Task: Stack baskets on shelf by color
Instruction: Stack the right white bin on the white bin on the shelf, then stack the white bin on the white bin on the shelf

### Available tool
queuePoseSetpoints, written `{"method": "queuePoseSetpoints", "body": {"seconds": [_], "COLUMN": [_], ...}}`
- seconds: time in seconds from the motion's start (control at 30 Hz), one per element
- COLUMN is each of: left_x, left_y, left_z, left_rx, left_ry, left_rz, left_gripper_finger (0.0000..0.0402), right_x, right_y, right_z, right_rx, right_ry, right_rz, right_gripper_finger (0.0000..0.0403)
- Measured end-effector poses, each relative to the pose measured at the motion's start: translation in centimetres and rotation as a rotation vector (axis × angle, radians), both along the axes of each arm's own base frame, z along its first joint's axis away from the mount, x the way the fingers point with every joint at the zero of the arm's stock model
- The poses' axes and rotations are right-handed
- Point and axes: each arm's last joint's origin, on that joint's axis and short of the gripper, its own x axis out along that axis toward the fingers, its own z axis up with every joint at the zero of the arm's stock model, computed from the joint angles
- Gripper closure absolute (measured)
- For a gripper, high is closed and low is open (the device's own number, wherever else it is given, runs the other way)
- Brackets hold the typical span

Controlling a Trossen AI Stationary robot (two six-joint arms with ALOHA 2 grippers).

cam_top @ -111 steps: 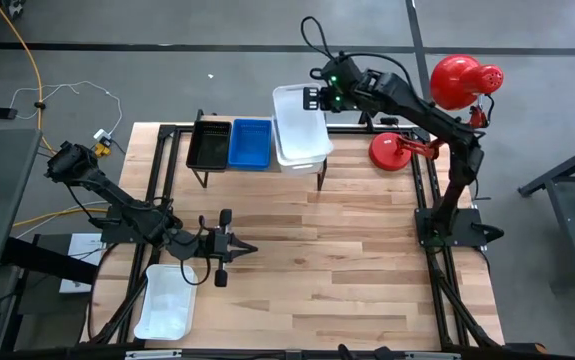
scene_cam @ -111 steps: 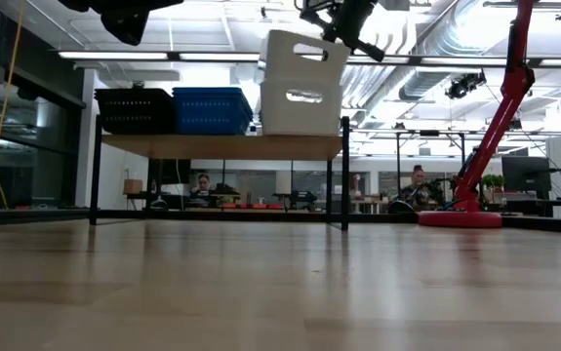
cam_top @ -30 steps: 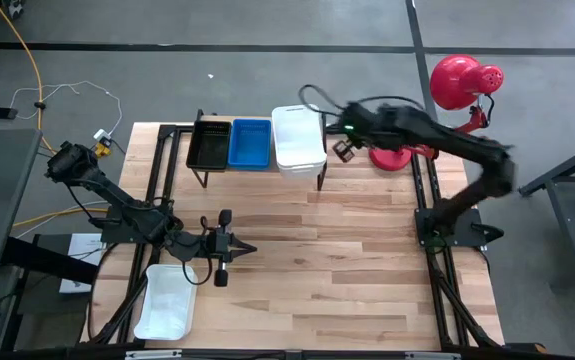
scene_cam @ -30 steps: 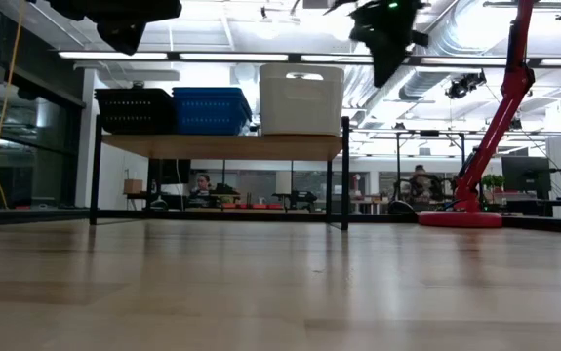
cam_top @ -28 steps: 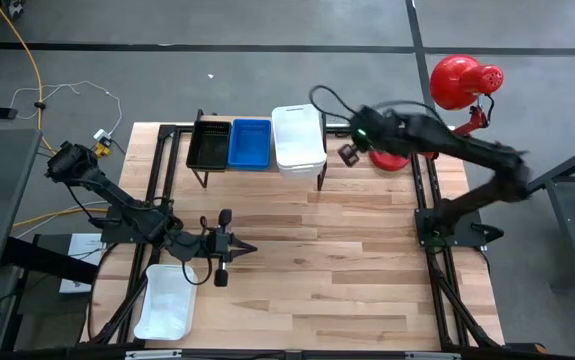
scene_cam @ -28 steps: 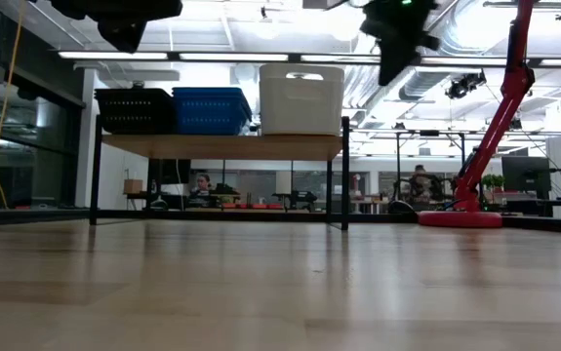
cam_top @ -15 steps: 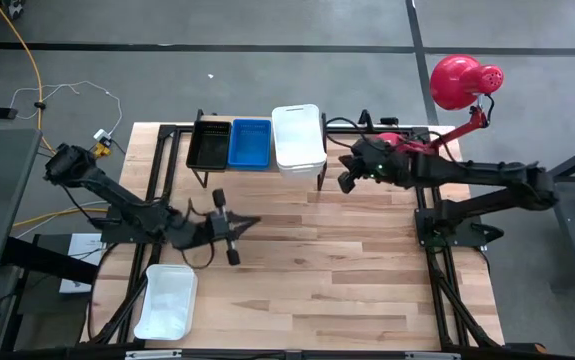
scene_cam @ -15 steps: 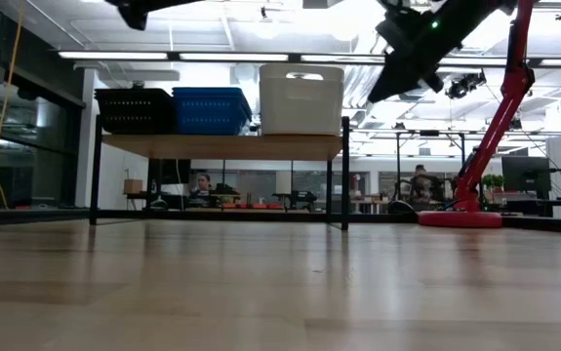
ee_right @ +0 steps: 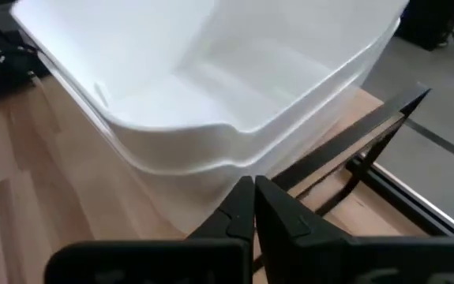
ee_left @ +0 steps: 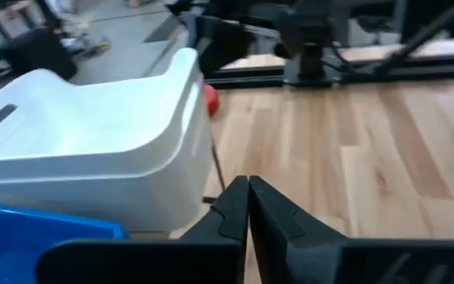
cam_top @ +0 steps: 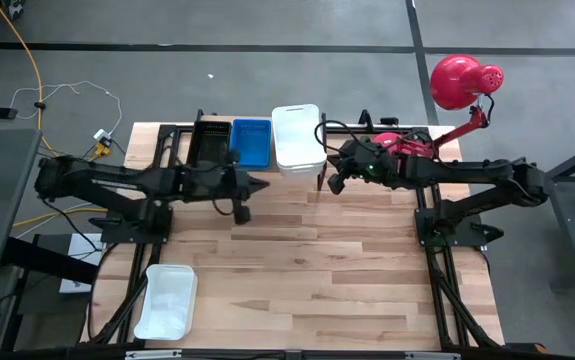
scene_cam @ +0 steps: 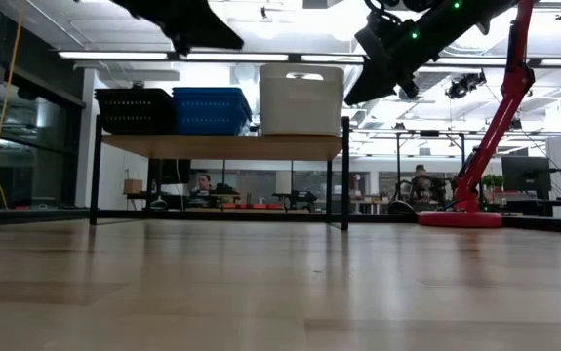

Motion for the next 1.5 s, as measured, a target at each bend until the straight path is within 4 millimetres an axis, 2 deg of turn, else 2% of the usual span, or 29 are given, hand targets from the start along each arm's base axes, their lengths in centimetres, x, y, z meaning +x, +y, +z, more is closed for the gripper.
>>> {"method": "queuePoseSetpoints", "body": {"seconds": [0.2,0.37,0.63,0.8,0.97,1.1,1.33,1.5], "left_x": [-1.9,-3.8,-5.4,-6.5,-6.9,-6.5,-6.3,-7.4], "left_y": [-0.2,-0.4,-1.0,-2.4,-5.0,-8.1,-13.9,-17.1], "left_z": [2.8,4.1,4.9,4.5,4.1,3.6,2.0,-0.8], "left_rx": [0.061,0.042,-0.029,-0.159,-0.314,-0.392,-0.36,-0.309], "left_ry": [-0.049,-0.104,-0.146,-0.096,-0.061,0.007,0.362,0.624], "left_rz": [-0.076,-0.065,-0.069,-0.203,-0.284,-0.387,-0.322,-0.213], "left_gripper_finger": [0.0401,0.0401,0.0402,0.0401,0.0392,0.036,0.0277,0.0231], "right_x": [0.3,0.4,0.4,-0.6,-1.7,-2.1,-2.1,-2.1], "right_y": [-0.1,0.0,0.3,1.4,2.5,3.2,3.5,3.5], "right_z": [0.5,0.6,1.0,2.4,3.3,3.5,3.3,3.2], "right_rx": [-0.011,0.016,0.023,-0.037,-0.057,-0.069,-0.069,-0.067], "right_ry": [-0.056,-0.083,-0.103,-0.134,-0.147,-0.139,-0.116,-0.106], "right_rz": [0.036,0.061,0.1,0.08,0.08,0.076,0.076,0.077], "right_gripper_finger": [0.0403,0.0403,0.0403,0.0403,0.0403,0.0403,0.0403,0.0403]}}
